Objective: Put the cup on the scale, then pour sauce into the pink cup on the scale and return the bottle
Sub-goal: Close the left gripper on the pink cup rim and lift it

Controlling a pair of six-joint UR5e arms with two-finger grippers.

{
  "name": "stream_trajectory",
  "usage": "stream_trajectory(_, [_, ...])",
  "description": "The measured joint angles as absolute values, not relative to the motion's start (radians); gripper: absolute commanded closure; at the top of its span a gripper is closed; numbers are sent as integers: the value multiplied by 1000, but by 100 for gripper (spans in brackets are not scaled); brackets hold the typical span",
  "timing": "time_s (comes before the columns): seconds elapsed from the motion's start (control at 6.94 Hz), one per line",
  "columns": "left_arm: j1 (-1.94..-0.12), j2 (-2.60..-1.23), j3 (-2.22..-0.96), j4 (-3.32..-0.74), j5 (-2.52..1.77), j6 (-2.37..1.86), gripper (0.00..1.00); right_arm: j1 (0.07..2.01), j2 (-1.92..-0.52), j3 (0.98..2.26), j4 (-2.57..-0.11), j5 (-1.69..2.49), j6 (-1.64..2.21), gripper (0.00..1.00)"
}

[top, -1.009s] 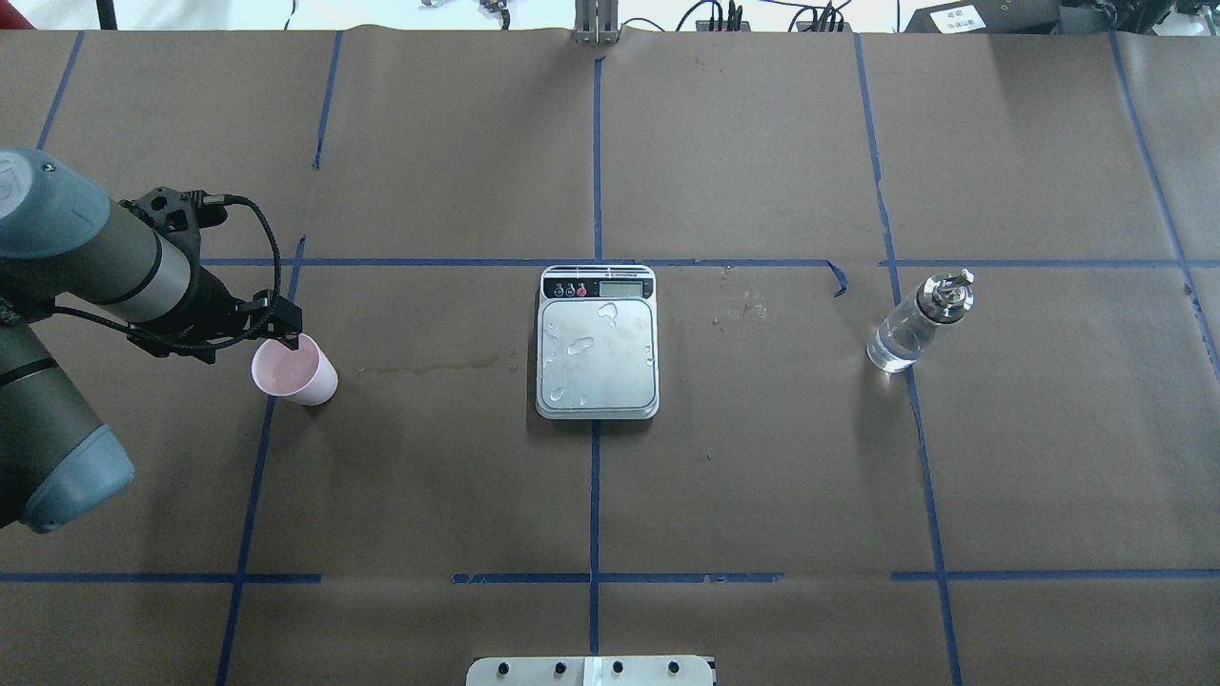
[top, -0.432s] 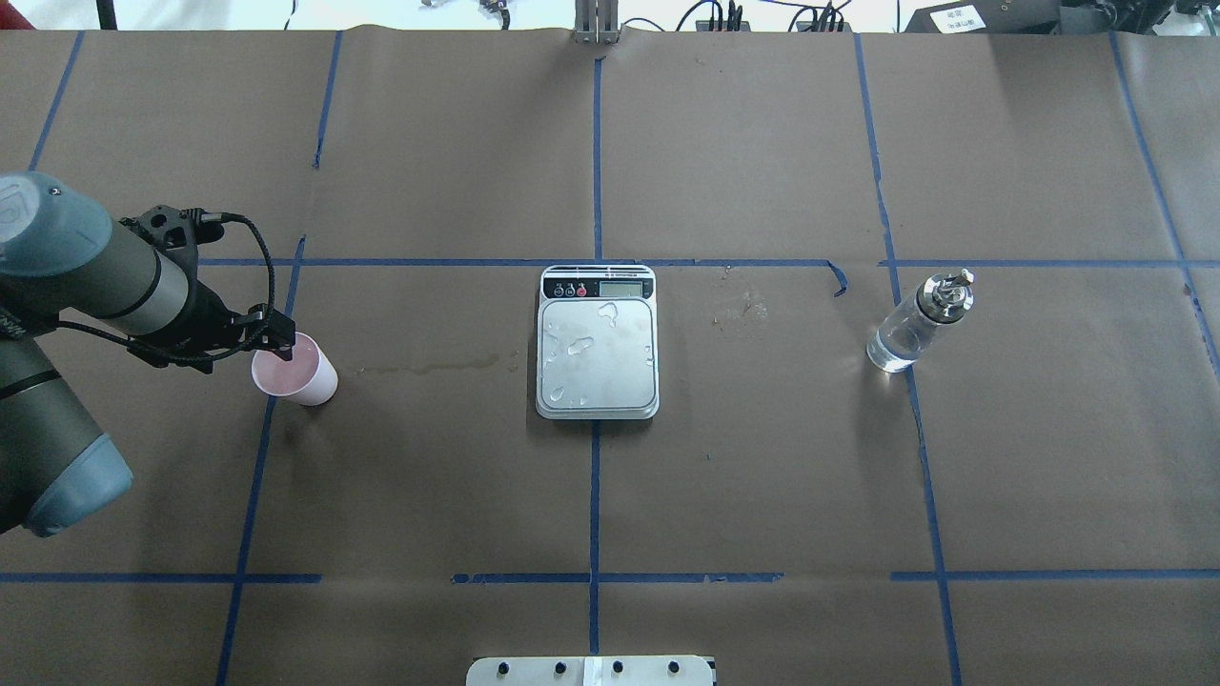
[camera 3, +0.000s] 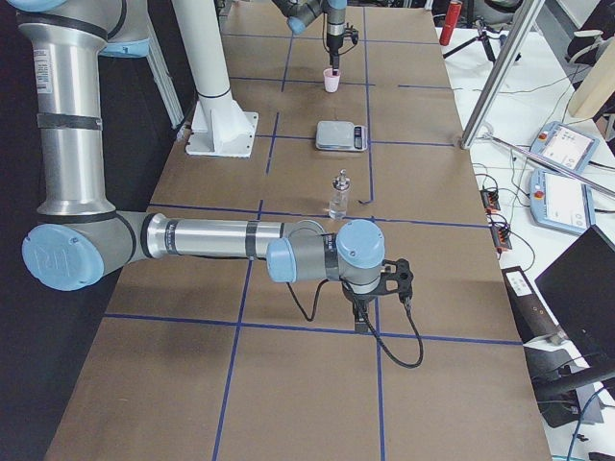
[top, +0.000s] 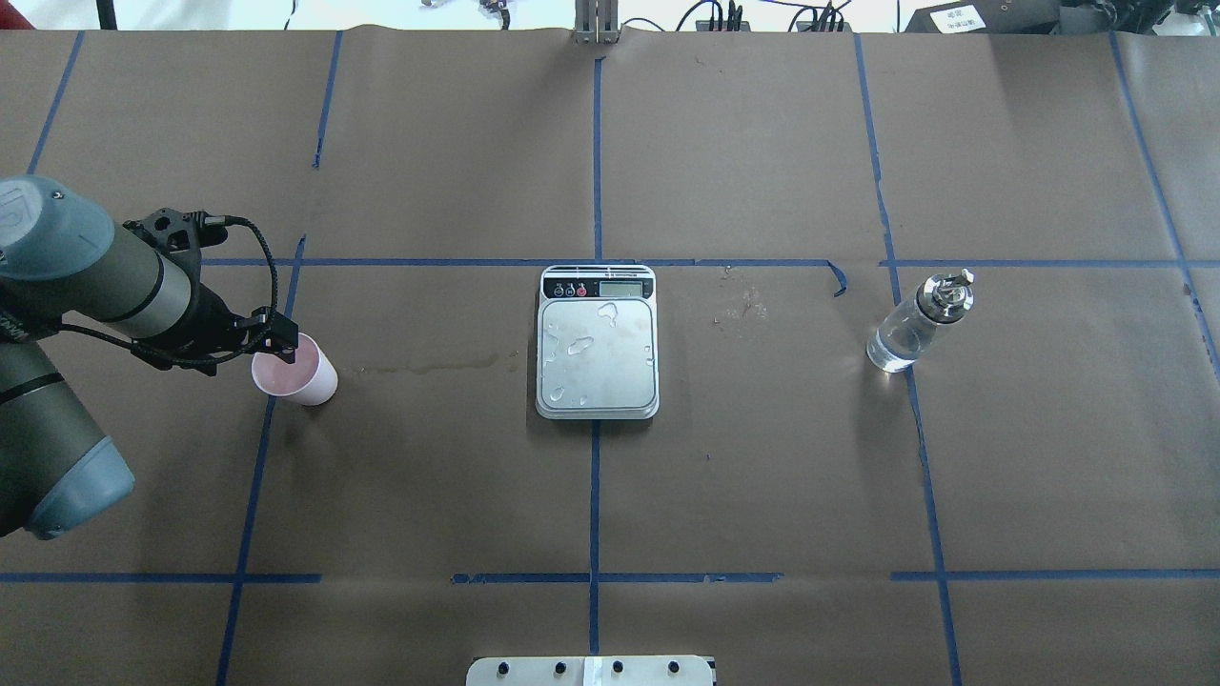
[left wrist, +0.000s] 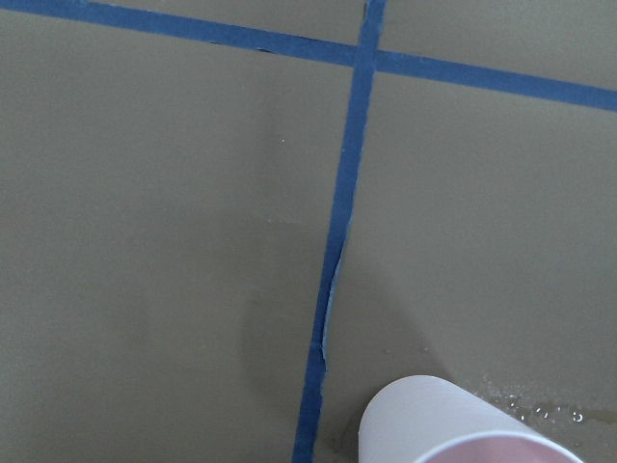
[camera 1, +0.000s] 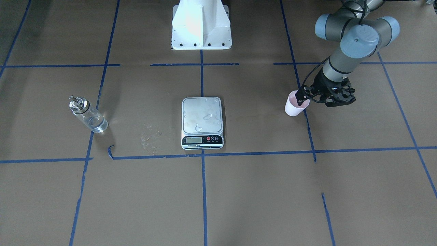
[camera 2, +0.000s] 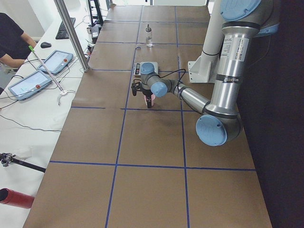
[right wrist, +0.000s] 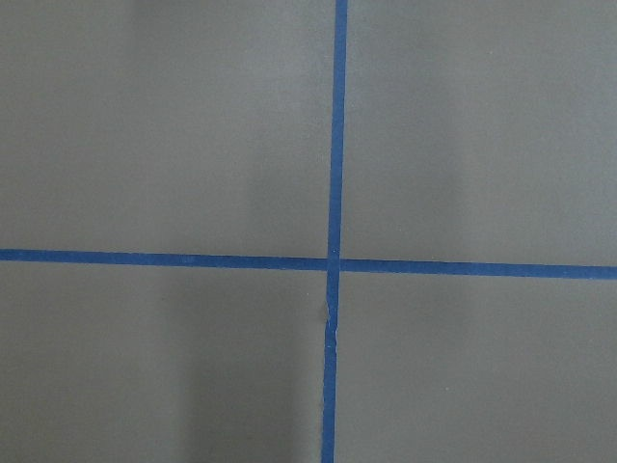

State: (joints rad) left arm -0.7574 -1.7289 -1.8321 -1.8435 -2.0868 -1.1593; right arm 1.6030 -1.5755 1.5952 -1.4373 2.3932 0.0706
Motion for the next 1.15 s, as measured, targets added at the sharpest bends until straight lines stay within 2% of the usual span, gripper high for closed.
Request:
stream_trajectory(0.14, [-745,-1729,-1833,-1844,-2087,-1162,73,1603,-1575,1593,-1437,2395,71,0])
stream_trajectory(0.29, [-734,-1729,-1834,-1844,-2088,-1166,100,1603,-1575,1590,-1437,2396,70,0])
stream_trajectory(0.86, [-731,-1733,-1852,-1839,-2090,-1205,100,1603,-1575,1589,-1438,2396,71,0])
stream_trajectory(1.15, [-776,-1755,-1922,-1783,-2094,-1224,100,1603,-1575,1588,-1439,2397,70,0])
